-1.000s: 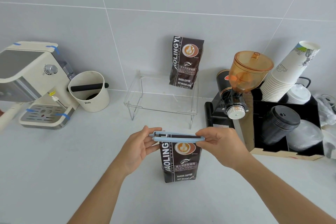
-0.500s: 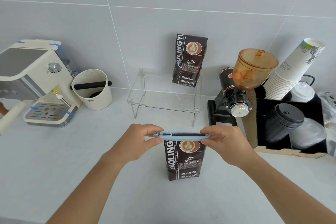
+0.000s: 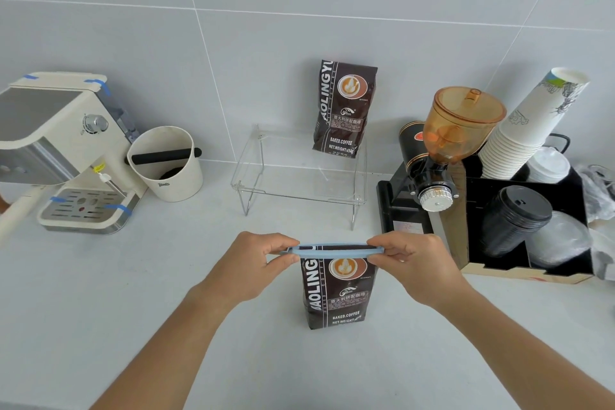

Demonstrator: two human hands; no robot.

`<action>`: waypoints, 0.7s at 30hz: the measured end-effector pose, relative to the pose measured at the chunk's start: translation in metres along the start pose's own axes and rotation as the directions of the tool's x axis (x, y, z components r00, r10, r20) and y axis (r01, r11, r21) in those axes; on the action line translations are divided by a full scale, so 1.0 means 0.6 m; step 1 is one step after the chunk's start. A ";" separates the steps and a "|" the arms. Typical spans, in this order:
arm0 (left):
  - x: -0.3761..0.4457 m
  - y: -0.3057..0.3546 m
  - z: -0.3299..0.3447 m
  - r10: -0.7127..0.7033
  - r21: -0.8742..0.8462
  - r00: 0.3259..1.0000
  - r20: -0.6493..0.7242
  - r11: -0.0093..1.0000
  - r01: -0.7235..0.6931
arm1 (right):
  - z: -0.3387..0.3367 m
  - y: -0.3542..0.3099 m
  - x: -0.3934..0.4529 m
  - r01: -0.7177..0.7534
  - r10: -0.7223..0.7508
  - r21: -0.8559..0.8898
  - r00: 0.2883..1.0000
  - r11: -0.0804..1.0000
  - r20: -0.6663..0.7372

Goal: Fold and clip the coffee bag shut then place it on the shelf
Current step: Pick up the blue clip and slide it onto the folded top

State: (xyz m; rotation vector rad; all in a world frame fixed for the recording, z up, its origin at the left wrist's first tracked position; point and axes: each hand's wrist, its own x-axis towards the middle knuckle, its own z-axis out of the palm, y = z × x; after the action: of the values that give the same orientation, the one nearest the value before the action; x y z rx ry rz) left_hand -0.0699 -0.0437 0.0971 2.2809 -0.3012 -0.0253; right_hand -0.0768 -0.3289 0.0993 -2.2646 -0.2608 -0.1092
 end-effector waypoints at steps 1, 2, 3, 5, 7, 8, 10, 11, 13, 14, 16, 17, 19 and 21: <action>-0.002 0.003 0.001 0.013 0.001 1.000 -0.010 1.000 -0.013 | 0.001 0.001 -0.002 -0.001 0.001 0.007 1.000 1.000 -0.013; -0.004 0.006 0.002 0.024 -0.005 0.999 -0.021 1.000 -0.024 | 0.002 0.001 -0.003 -0.002 0.002 0.013 1.000 1.000 -0.026; -0.007 0.008 0.003 0.036 -0.015 0.999 -0.031 0.999 -0.037 | 0.003 0.002 -0.005 0.000 0.001 0.019 0.999 1.000 -0.039; -0.011 0.012 0.005 0.069 -0.019 0.996 -0.049 0.997 -0.070 | 0.006 0.001 -0.006 0.006 -0.005 0.025 0.998 1.000 -0.057; -0.014 0.015 0.006 0.095 -0.006 0.993 -0.069 0.995 -0.095 | 0.009 0.000 -0.008 0.017 -0.016 0.014 0.997 1.000 -0.069; -0.015 0.016 0.006 0.103 0.001 0.992 -0.077 0.995 -0.103 | 0.010 0.000 -0.008 0.023 -0.023 0.006 0.997 1.000 -0.072; -0.015 0.013 0.008 0.105 0.003 0.991 -0.081 0.994 -0.105 | 0.010 0.001 -0.010 0.031 -0.031 -0.001 0.997 1.000 -0.076; -0.015 0.011 0.009 0.099 0.000 0.992 -0.079 0.995 -0.099 | 0.010 0.002 -0.010 0.030 -0.030 0.000 0.997 1.000 -0.074; -0.015 0.004 0.012 0.082 -0.012 0.994 -0.068 0.996 -0.083 | 0.009 0.003 -0.009 0.026 -0.025 0.010 0.998 1.000 -0.063; -0.014 0.001 0.014 0.071 -0.027 0.996 -0.062 0.997 -0.072 | 0.009 0.003 -0.008 0.021 -0.020 0.021 0.998 1.000 -0.058; -0.012 -0.004 0.016 0.036 -0.070 0.998 -0.060 0.997 -0.041 | 0.009 0.005 -0.005 -0.006 0.009 0.058 0.999 0.998 -0.040; -0.011 -0.006 0.016 0.018 -0.099 0.998 -0.059 0.995 -0.024 | 0.009 0.006 -0.004 -0.027 0.029 0.081 0.999 0.996 -0.028; -0.010 -0.009 0.016 -0.009 -0.164 0.999 -0.042 0.986 0.002 | 0.010 0.010 -0.003 -0.074 0.075 0.129 0.997 0.989 0.003; -0.008 -0.012 0.016 -0.025 -0.219 1.000 -0.017 0.975 0.021 | 0.012 0.016 -0.003 -0.132 0.122 0.167 0.990 0.977 0.073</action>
State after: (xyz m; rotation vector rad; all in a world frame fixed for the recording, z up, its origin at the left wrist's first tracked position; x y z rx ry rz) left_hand -0.0744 -0.0449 0.0850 2.0640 -0.2489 -0.0458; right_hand -0.0763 -0.3298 0.0871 -2.1090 -0.1514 0.0500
